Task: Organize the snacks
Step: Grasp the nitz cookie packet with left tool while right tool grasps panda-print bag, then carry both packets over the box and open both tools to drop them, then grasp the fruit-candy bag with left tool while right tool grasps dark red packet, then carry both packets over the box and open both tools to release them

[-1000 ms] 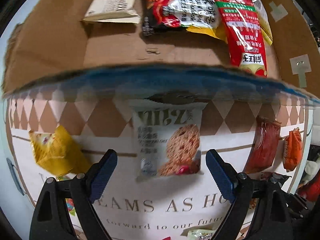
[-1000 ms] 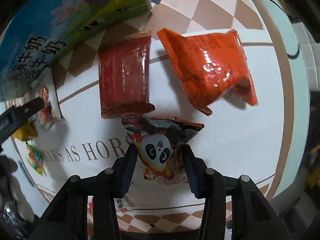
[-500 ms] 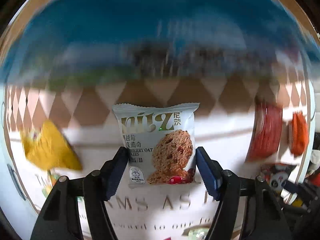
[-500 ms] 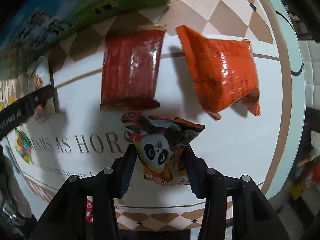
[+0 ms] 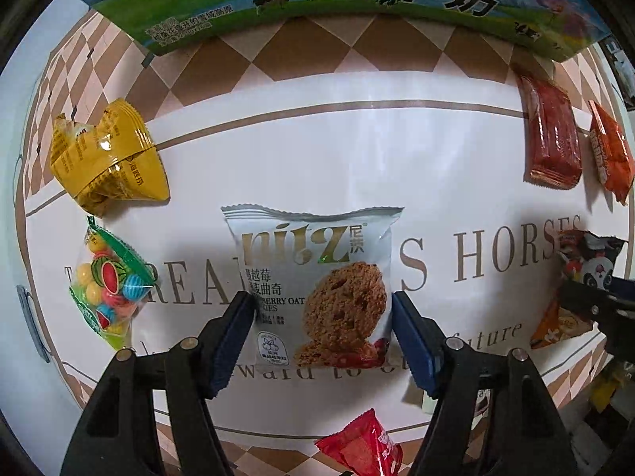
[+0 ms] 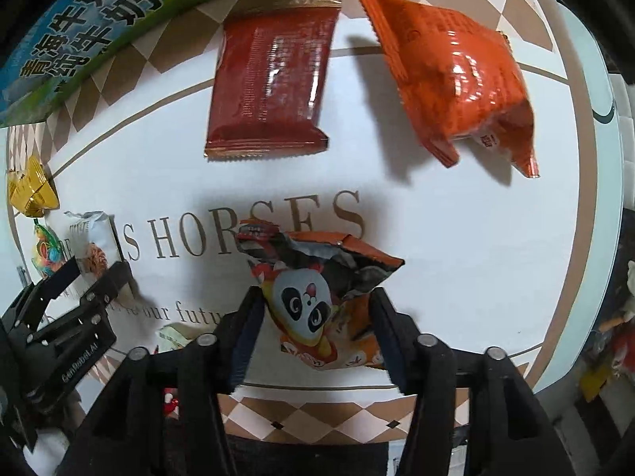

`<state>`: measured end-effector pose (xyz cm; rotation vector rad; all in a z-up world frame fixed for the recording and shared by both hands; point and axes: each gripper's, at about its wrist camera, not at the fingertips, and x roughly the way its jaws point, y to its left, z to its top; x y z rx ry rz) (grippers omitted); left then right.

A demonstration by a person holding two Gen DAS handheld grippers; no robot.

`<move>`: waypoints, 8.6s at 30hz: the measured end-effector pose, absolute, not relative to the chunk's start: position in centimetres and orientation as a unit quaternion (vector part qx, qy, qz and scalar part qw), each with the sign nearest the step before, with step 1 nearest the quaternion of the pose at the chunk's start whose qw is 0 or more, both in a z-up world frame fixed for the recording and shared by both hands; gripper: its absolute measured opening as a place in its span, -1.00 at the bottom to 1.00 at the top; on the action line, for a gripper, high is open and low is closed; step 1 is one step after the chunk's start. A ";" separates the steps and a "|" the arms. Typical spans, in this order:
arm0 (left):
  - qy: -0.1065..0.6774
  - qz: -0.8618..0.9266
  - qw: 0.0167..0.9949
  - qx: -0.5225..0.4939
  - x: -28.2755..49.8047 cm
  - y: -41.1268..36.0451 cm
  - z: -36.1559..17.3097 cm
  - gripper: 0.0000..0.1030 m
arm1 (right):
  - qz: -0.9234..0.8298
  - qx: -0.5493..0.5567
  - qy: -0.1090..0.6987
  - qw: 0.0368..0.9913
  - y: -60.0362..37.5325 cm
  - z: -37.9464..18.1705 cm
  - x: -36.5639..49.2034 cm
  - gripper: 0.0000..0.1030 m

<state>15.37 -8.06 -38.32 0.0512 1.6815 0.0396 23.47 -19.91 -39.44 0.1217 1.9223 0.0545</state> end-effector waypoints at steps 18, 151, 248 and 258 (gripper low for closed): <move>0.740 0.024 0.672 -0.006 17.6 -5.1 -38.5 0.34 | 0.009 0.050 0.808 0.587 -22.0 -39.9 20.4 -0.11; 0.679 0.198 0.679 -0.194 17.0 9.0 -29.9 0.80 | -0.021 0.084 0.745 0.661 -21.0 -38.5 30.2 0.73; 0.720 0.053 0.690 -0.056 40.6 1.9 -29.4 0.42 | 0.030 0.078 0.706 0.703 -21.5 -30.7 51.8 0.27; 0.701 0.051 0.709 -0.055 40.9 1.7 -27.2 0.78 | 0.037 0.060 0.709 0.702 -20.1 -29.9 51.3 0.74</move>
